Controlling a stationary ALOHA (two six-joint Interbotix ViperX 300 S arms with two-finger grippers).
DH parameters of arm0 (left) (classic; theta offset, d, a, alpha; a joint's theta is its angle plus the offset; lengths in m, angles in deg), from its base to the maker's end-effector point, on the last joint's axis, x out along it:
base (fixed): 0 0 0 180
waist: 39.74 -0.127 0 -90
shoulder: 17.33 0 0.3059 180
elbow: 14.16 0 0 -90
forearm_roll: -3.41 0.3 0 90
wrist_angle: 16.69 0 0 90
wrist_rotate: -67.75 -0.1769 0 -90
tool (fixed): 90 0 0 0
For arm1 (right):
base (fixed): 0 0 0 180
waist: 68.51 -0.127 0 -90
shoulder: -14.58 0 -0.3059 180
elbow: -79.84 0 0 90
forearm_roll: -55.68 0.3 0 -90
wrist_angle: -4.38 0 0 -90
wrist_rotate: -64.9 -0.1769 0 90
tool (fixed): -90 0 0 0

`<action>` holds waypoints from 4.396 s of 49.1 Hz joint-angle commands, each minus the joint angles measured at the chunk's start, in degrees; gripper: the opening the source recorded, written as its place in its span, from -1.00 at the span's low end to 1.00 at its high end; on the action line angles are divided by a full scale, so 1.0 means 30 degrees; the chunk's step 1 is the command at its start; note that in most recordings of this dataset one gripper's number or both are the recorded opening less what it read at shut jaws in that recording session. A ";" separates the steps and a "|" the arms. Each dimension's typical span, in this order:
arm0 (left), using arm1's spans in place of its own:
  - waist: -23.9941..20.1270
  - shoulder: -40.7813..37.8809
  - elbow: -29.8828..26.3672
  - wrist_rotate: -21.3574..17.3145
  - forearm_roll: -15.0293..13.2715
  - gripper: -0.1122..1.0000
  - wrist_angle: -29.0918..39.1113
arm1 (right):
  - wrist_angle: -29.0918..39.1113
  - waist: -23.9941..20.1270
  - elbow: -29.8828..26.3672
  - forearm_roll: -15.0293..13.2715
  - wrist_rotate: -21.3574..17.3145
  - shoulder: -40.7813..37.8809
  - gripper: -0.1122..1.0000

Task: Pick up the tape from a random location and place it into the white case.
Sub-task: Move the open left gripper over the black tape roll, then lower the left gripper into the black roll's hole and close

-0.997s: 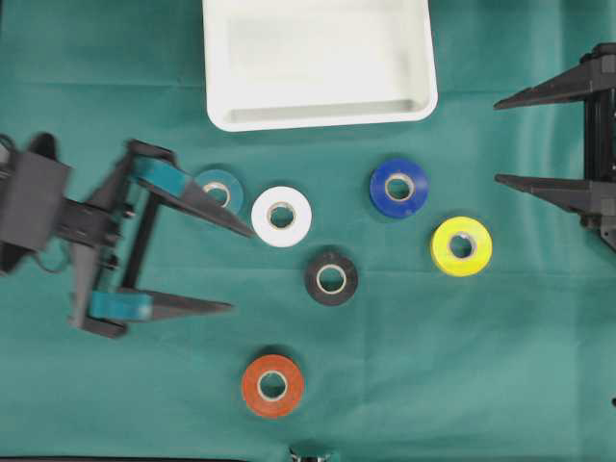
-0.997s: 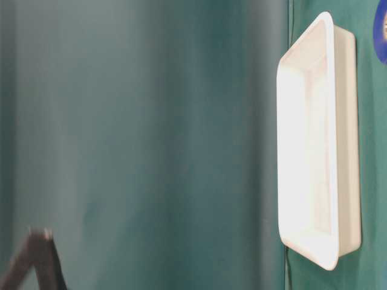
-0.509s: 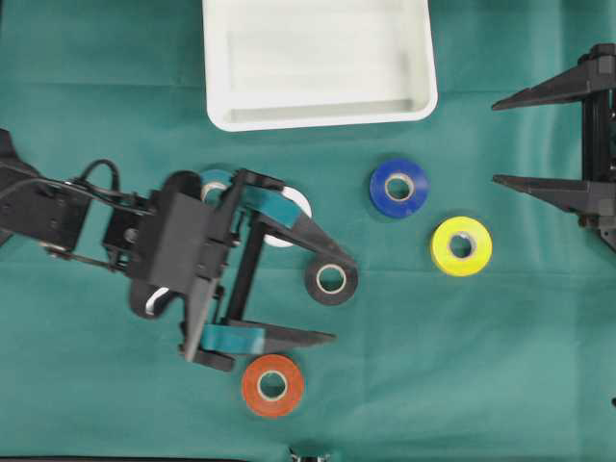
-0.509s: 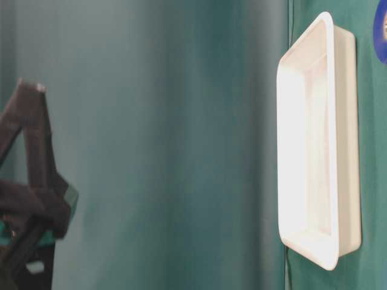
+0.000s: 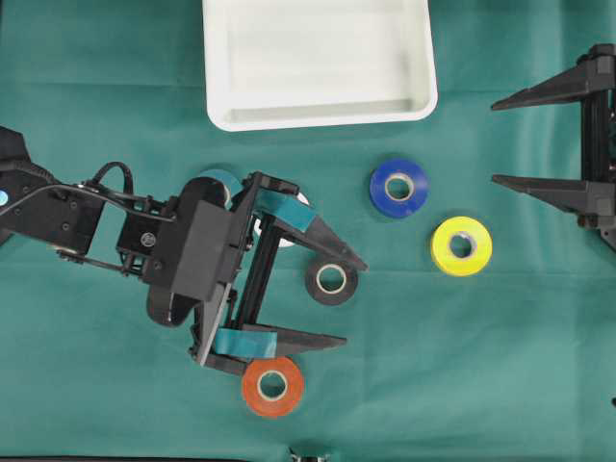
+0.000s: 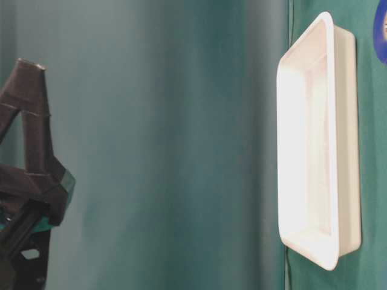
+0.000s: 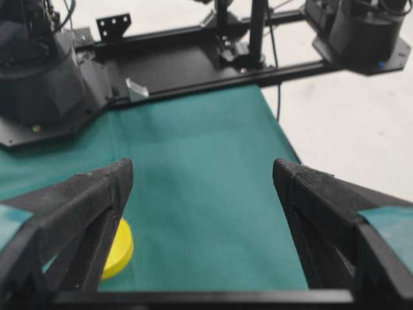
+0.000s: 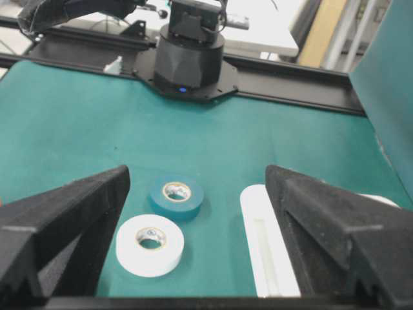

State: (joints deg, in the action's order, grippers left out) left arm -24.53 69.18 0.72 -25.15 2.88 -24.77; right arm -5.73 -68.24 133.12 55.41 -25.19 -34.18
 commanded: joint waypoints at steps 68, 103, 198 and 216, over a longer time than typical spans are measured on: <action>-0.0850 -0.5420 -1.2305 0.0234 0.0205 0.97 2.3145 | 0.0000 -0.0146 -0.0527 -0.0029 -0.0029 -0.0410 0.85; -0.0938 -0.5742 -1.1777 0.0176 0.0205 0.97 2.2031 | 0.0000 -0.0146 -0.0557 -0.0029 -0.0029 -0.0498 0.85; -0.0586 -1.0605 -0.6855 0.0176 0.0205 0.97 1.4531 | 0.0791 -0.0176 -0.0439 -0.0059 0.0088 -0.0967 0.85; -0.0586 -1.0576 -0.6973 0.0176 0.0234 0.48 1.4707 | 0.0820 -0.0176 -0.0469 -0.0059 0.0059 -0.0996 0.85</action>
State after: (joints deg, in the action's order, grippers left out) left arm -26.38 36.48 -19.23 -24.71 3.49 19.26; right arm -3.00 -68.68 133.03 55.24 -24.93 -36.90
